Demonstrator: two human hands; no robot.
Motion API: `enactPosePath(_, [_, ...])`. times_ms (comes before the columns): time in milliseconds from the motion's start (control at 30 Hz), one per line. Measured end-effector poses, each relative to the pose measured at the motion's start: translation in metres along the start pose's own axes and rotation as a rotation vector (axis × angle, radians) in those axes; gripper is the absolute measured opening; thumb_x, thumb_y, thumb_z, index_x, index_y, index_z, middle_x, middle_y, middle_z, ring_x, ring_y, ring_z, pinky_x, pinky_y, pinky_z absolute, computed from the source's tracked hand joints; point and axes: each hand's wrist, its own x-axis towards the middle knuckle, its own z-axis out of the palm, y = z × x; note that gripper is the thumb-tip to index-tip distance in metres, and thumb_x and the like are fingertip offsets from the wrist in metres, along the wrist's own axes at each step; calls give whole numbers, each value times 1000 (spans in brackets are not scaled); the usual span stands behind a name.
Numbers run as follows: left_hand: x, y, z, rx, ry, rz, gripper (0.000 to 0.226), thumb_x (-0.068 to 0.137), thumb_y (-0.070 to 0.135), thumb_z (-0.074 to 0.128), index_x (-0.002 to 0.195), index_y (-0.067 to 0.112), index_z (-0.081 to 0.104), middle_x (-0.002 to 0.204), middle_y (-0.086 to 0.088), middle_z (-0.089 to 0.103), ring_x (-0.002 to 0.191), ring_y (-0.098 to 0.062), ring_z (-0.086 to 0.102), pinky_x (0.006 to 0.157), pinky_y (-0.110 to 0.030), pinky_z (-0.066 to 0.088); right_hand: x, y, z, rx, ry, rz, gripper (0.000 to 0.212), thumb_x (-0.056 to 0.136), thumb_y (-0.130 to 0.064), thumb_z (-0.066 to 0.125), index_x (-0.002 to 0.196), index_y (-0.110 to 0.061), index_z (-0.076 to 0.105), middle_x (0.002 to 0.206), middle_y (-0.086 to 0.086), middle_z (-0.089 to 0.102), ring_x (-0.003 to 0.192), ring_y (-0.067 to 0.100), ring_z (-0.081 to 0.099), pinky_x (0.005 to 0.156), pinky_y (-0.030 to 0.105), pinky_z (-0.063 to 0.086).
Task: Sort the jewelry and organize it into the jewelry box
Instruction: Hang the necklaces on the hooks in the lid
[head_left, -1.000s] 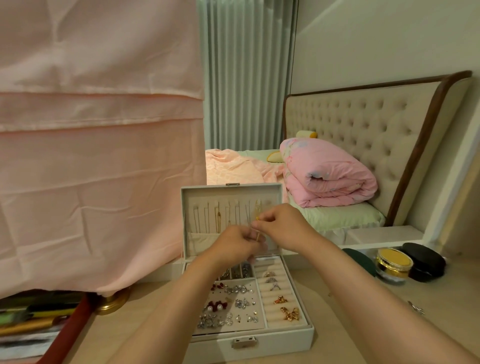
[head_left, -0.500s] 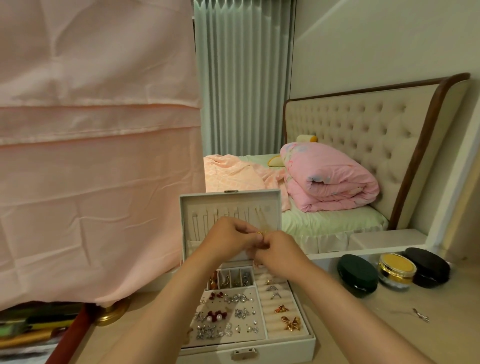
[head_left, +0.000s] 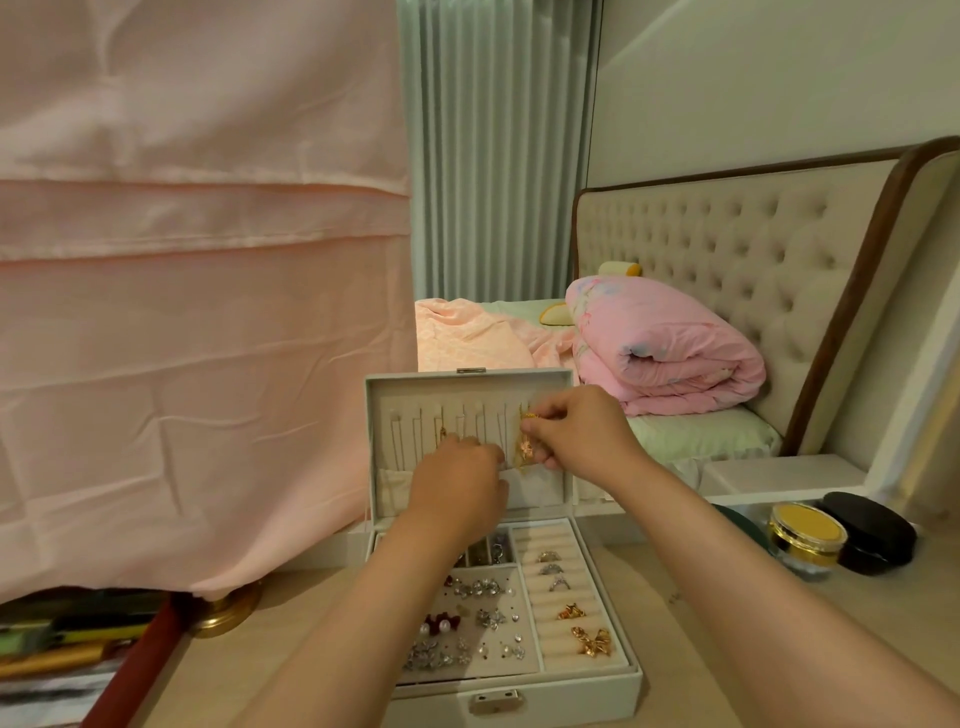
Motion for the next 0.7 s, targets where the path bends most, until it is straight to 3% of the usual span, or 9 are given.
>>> enactPosePath(100, [5,3,0,118,-47,22,35,96,30,48,124,20,65,122,-5,61,115,-25,47,91,-37,43,5,-4,1,3,30,-31,21,88,-3,73,73,-17,71,65,8,70,50,11,66,51,24,57])
enactPosePath(233, [5,2,2,73,-55,31,33,94,35,50,120,19,64,116,-4,62,111,-25,48,94,-37,40,11,3,7,-59,49,-74,14,86,-5,74,76,-15,75,65,5,72,57,15,70,60,27,60])
enactPosePath(333, [1,-1,3,-2,-66,34,32,94,37,51,120,22,61,115,-1,65,109,-22,52,94,-37,40,10,12,14,-330,-25,-191,6,85,-9,75,86,-14,79,78,-2,72,72,13,68,70,19,51])
enactPosePath(400, [0,-4,3,-35,-63,36,34,94,38,52,123,22,62,117,1,66,111,-21,54,96,-37,42,8,15,18,-474,-83,-245,11,85,-10,75,94,-14,79,91,0,73,84,14,66,77,23,50])
enactPosePath(567, [1,-5,1,-59,-66,32,37,93,40,52,125,24,62,119,2,67,111,-20,57,97,-37,46,1,17,14,-625,-91,-287,16,89,-18,69,102,-22,77,101,-2,71,92,18,66,80,31,53])
enactPosePath(700, [1,-1,-4,-50,-82,18,38,92,42,51,124,26,64,117,3,68,108,-19,59,93,-37,49,-6,23,8,-690,-258,-232,22,96,-19,60,109,-26,76,108,-3,72,99,20,65,83,33,53])
